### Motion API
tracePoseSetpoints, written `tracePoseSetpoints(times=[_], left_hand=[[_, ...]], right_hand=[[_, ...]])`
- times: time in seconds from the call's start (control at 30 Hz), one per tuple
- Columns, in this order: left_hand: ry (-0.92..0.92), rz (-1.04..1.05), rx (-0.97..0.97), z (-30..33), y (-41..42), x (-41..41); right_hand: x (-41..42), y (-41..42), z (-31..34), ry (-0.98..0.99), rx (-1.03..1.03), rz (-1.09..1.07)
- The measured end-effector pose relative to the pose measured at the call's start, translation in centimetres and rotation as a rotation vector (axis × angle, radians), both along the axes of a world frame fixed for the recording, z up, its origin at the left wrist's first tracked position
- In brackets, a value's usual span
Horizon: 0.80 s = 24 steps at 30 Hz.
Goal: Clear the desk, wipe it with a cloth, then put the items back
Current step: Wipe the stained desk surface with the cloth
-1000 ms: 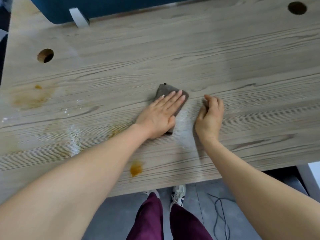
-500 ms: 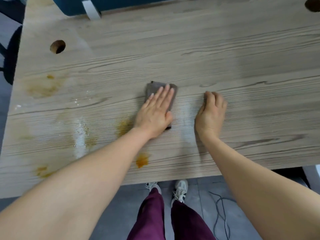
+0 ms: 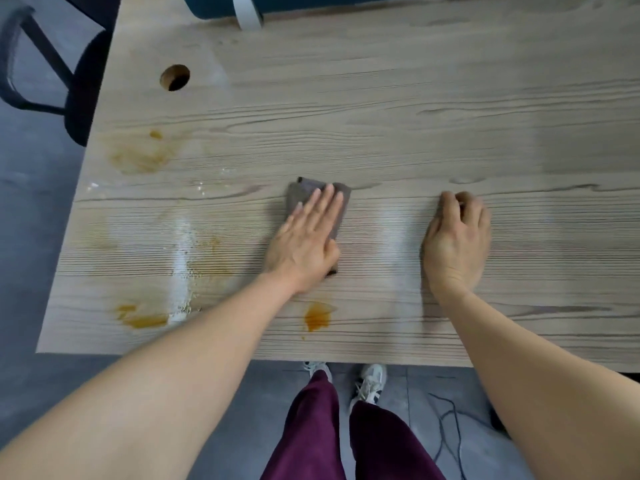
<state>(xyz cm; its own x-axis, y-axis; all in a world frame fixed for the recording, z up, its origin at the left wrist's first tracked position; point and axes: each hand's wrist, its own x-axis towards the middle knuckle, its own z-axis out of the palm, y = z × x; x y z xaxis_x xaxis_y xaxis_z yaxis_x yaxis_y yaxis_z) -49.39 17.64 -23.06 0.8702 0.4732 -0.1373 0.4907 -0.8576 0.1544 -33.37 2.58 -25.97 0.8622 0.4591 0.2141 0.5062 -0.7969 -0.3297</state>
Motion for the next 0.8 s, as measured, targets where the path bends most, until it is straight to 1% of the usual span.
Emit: tracePoseSetpoints(times=[0.03,0.13,0.2,0.23,0.3,0.33,0.4,0.47,0.5,0.53,0.6,0.67,0.7,0.73,0.8], left_hand=[[-0.002,0.06,0.022,-0.1,1.5,-0.3],[0.025,0.397,0.045,-0.3,4.6,-0.5],[0.011,0.498,0.056,-0.6,3.6,0.3],[0.012,0.492,0.057,-0.6,2.3,0.8],[0.007,0.39,0.066,-0.5,-1.4,1.8],[-0.008,0.304,0.053,-0.6,-3.6,2.1],[-0.014,0.114,-0.035,-0.4,-6.8,2.2],[0.005,-0.025,-0.055,-0.1,-5.7,1.4],[0.012,-0.047,-0.022,0.0,-4.0,1.0],[0.02,-0.01,0.014,0.0,-2.2,0.6],[0.054,0.195,0.033,0.0,1.2,0.3],[0.052,0.389,0.023,-0.3,2.5,0.4],[0.036,0.444,0.022,-0.5,2.0,0.8],[0.024,0.465,0.017,-0.5,1.1,1.2],[-0.007,0.409,0.025,-0.7,-2.3,2.0]], right_hand=[[0.1,0.0,-0.1,-0.011,0.002,0.005],[0.3,-0.1,-0.4,-0.008,-0.007,0.0],[0.4,-0.1,-0.5,-0.014,-0.012,0.003],[0.5,-0.2,-0.5,-0.016,-0.011,0.005],[0.5,-0.2,-0.4,-0.008,-0.001,0.016],[0.5,-0.1,-0.4,-0.002,0.009,0.023],[0.4,-0.2,-0.2,0.014,0.031,0.027],[0.5,-0.2,0.0,0.029,0.043,0.045],[0.5,-0.3,0.1,0.043,0.038,0.059],[0.6,-0.3,0.1,0.055,0.029,0.074],[0.5,-0.5,0.3,0.068,0.033,0.099],[-0.4,-0.8,0.6,0.067,0.076,0.124],[-1.1,-1.0,0.6,0.064,0.1,0.137],[-1.9,-1.2,0.5,0.066,0.116,0.154],[-3.1,-1.6,0.3,0.074,0.125,0.19]])
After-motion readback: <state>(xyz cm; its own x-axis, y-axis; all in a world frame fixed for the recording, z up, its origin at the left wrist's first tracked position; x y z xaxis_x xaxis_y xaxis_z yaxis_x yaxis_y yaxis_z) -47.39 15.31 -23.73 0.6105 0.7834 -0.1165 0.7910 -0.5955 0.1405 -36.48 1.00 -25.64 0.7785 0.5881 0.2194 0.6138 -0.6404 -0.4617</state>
